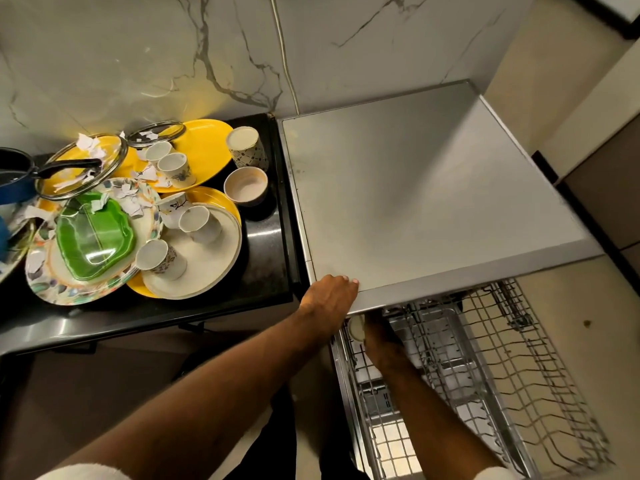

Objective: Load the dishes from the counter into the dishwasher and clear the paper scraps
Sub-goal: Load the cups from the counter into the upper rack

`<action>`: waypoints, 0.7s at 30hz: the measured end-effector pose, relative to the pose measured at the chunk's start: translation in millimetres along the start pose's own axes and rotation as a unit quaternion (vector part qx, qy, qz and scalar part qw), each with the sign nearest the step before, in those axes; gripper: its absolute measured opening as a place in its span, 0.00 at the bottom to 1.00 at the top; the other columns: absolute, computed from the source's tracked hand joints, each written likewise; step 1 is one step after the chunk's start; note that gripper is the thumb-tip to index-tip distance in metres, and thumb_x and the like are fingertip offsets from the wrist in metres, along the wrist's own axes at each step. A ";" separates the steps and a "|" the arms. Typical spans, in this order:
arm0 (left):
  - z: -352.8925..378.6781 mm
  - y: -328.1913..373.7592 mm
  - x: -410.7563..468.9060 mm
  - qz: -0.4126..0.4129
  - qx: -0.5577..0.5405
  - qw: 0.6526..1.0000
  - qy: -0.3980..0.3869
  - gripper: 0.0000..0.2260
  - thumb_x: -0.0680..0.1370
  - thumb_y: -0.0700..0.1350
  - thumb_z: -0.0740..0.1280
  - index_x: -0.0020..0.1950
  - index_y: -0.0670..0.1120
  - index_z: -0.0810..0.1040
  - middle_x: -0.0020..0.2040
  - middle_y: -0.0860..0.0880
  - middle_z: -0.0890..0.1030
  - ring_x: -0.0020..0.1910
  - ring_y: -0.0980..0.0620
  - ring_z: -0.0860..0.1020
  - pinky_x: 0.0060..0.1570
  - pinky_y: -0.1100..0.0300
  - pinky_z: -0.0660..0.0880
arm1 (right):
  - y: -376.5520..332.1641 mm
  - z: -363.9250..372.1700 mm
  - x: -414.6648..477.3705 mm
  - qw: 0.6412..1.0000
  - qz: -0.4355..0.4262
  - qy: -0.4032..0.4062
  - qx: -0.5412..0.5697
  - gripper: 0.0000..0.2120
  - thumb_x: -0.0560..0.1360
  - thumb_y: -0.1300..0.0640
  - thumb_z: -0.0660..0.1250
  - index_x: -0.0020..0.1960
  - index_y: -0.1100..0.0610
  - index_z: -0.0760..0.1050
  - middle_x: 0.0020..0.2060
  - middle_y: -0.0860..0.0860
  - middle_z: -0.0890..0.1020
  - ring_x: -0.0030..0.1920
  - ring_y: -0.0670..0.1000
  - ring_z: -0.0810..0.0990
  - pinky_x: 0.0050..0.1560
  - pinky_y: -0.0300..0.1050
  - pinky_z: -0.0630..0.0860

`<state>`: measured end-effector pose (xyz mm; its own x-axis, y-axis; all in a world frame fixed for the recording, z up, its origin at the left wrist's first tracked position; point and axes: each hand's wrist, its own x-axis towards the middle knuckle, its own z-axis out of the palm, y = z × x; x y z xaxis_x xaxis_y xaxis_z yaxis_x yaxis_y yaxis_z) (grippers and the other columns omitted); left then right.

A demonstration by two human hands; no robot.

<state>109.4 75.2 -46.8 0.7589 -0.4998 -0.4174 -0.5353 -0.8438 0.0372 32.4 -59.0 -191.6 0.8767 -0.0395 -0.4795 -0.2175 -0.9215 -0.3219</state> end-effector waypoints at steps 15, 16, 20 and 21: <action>0.4 -15.3 -25.8 0.025 -0.112 0.992 0.049 0.33 0.80 0.38 0.69 0.82 0.50 0.59 0.82 0.47 0.61 0.77 0.45 0.66 0.76 0.50 0.63 | -42.0 -95.7 -92.8 0.985 -0.135 0.082 0.064 0.09 0.83 0.44 0.61 0.60 0.46 0.75 0.40 0.45 0.83 0.39 0.47 0.81 0.43 0.45 0.79; 2.4 -16.6 -30.4 0.033 -0.117 0.991 0.048 0.32 0.80 0.38 0.68 0.82 0.49 0.60 0.82 0.46 0.61 0.78 0.45 0.65 0.77 0.50 0.62 | -46.0 -100.9 -95.7 0.983 -0.143 0.092 0.069 0.09 0.83 0.45 0.62 0.60 0.46 0.75 0.39 0.45 0.83 0.39 0.47 0.81 0.42 0.44 0.78; 17.0 -28.5 -48.6 0.045 -0.143 0.987 0.054 0.29 0.80 0.44 0.70 0.79 0.50 0.64 0.79 0.45 0.64 0.76 0.44 0.67 0.75 0.48 0.67 | -62.7 -118.6 -92.6 0.971 -0.183 0.123 0.095 0.09 0.83 0.46 0.64 0.61 0.47 0.76 0.41 0.43 0.82 0.38 0.44 0.79 0.38 0.34 0.71; 21.7 -34.3 -53.1 0.033 -0.152 0.986 0.054 0.31 0.79 0.43 0.70 0.79 0.51 0.63 0.80 0.46 0.63 0.76 0.44 0.67 0.74 0.48 0.68 | -66.8 -120.9 -89.2 0.968 -0.194 0.125 0.101 0.09 0.83 0.45 0.64 0.61 0.46 0.76 0.41 0.43 0.82 0.38 0.43 0.80 0.38 0.34 0.73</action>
<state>79.4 135.0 -45.6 0.7699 -0.5598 -0.3064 -0.4620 -0.8201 0.3377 20.6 -40.7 -28.6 0.9803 0.1781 -0.0859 0.0912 -0.7928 -0.6026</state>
